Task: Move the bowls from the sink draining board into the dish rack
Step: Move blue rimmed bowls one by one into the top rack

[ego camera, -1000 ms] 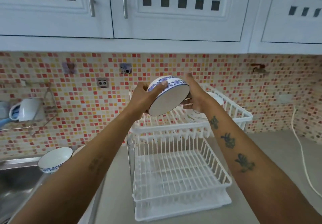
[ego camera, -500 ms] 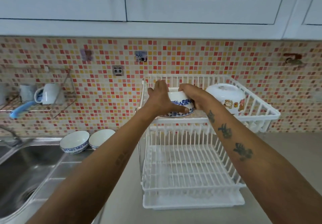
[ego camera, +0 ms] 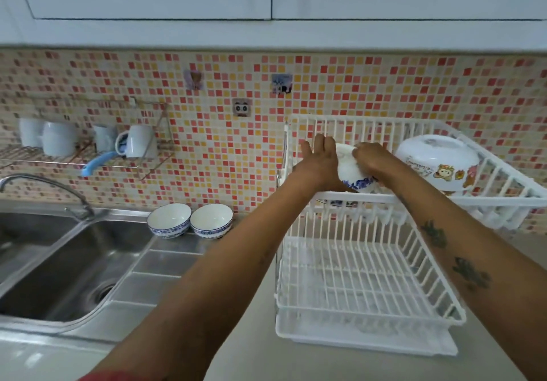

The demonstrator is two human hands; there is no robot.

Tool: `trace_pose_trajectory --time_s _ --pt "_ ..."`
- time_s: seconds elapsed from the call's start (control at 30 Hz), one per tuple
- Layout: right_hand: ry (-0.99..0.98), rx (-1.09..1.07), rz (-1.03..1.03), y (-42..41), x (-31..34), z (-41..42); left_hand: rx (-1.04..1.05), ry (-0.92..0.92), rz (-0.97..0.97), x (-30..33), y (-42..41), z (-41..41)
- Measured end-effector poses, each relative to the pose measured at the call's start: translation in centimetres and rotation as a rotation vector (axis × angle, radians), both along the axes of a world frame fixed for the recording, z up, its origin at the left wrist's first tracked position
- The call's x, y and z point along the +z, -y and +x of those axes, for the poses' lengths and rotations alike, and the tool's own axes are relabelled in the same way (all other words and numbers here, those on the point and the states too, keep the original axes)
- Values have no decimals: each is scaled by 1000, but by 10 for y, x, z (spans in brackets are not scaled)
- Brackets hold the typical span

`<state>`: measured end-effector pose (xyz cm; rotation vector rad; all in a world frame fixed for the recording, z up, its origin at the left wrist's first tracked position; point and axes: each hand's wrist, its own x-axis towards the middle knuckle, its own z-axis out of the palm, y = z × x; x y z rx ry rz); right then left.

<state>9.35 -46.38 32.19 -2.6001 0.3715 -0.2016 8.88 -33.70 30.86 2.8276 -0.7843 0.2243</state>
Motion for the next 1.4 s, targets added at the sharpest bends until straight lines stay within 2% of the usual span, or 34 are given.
trace_pose_trajectory --time_s 0.13,0.2,0.3,0.37,0.43,0.5,0.57,0.67,0.77,0.9,1.07,1.13,1.23,1.33,1.4 --pt "116 -53 8 2 -4 4 38 -25 -165 4 -12 -7" --pt "266 -130 67 3 4 4 54 53 -188 9 -23 -18" --pt "574 -182 256 -18 22 -9 45 127 -360 23 -45 -30" --pt "773 -114 376 -53 39 -22 62 81 -528 30 -67 -26" --pt "944 27 493 -98 53 -34 71 43 -797 30 -98 -14" --pt "1050 186 561 -145 58 -40 104 37 -1084 17 -134 0" --pt "1077 356 569 -188 51 -36 210 27 -1208 -1 -171 17" --pt "955 539 531 -247 23 -15 397 -119 -1303 -37 -225 47" --pt "690 573 590 -288 -18 25 569 -321 -1332 -76 -271 71" --pt "307 403 785 -308 -89 96 673 -563 -1331 -130 -308 104" --pt "64 55 947 -293 -180 178 816 -791 -1512 -210 -321 159" --pt "-15 -19 920 -284 -210 202 828 -781 -1634 -238 -319 169" --pt "-113 -60 880 -277 -242 225 839 -638 -1739 -269 -317 189" --pt "-177 -36 822 -271 -271 245 799 -689 -1828 -295 -314 213" --pt "-191 -7 786 -271 -285 251 794 -800 -1865 -310 -314 229"
